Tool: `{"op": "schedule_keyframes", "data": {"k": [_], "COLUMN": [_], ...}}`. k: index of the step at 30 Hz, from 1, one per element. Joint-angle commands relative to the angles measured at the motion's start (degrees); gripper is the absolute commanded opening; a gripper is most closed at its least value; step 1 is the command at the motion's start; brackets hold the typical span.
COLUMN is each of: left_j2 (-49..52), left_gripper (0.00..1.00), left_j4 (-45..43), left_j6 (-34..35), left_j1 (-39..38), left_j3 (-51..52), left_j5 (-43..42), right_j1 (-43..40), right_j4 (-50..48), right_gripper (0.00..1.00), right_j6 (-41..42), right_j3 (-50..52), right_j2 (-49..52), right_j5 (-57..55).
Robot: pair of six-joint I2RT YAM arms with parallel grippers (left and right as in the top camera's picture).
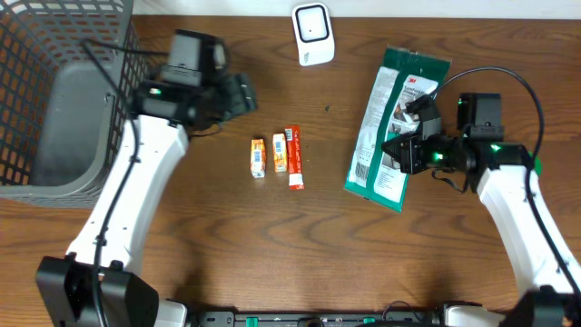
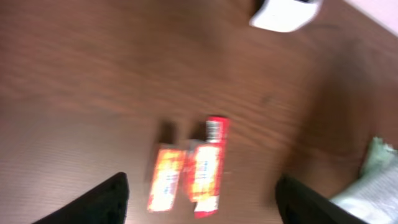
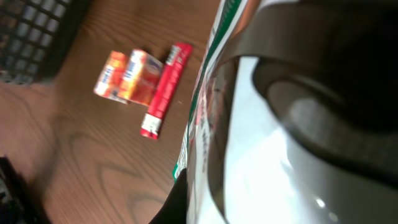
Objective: Scan the item barcode
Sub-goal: 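Grip the gloves pack with both grippers and lift it upright, then carry the gloves pack with the right gripper up to the white scanner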
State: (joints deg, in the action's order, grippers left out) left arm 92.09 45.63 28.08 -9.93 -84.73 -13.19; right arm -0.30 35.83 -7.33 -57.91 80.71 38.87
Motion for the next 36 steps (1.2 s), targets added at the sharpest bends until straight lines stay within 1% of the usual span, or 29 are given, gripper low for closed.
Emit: {"op": "schedule_keyframes", "data": {"k": [1, 7, 11, 16, 18, 21, 24, 30, 32, 36], "left_j2": [-0.5, -0.5, -0.5, -0.5, -0.5, -0.5, -0.5, -0.5, -0.5, -0.5], "left_gripper": [0.82, 0.84, 0.84, 0.84, 0.84, 0.84, 0.85, 0.85, 0.85, 0.85], "left_j4": [1.7, 2.3, 2.4, 2.4, 2.6, 1.5, 1.5, 2.0, 2.0, 2.0], "left_j6": [-0.6, -0.6, -0.6, -0.7, -2.7, -7.6, -10.1, -10.5, -10.5, -10.5], "left_j1": [3.4, 7.9, 9.7, 10.3, 10.3, 10.3, 10.3, 10.3, 10.3, 10.3], "left_j3": [0.0, 0.0, 0.0, 0.0, 0.0, 0.0, 0.0, 0.0, 0.0, 0.0], "left_j5": [0.4, 0.4, 0.4, 0.4, 0.4, 1.6, 4.5, 5.3, 5.3, 5.3], "right_j1": [0.7, 1.0, 3.2, 9.5, 12.3, 16.8, 20.6, 26.6, 28.0, 30.2], "right_j4": [-0.7, -0.3, 3.6, 11.5, 12.4, 12.4, 11.4, 9.4, 8.6, 6.1], "right_gripper": [0.01, 0.01, 0.01, 0.01, 0.01, 0.01, 0.01, 0.01, 0.01, 0.01], "right_j6": [-3.9, -4.1, -7.0, -11.4, -12.8, -15.9, -19.3, -28.3, -29.4, -30.8], "right_j3": [-0.3, -2.1, -5.0, -12.6, -14.8, -17.2, -18.2, -18.2, -18.2, -18.2], "right_j2": [-3.5, -9.0, -11.1, -11.1, -11.1, -11.1, -11.1, -11.0, -11.0, -11.0], "right_j5": [4.5, 1.6, -5.6, -19.0, -23.7, -29.7, -33.4, -34.6, -34.9, -39.0]}}
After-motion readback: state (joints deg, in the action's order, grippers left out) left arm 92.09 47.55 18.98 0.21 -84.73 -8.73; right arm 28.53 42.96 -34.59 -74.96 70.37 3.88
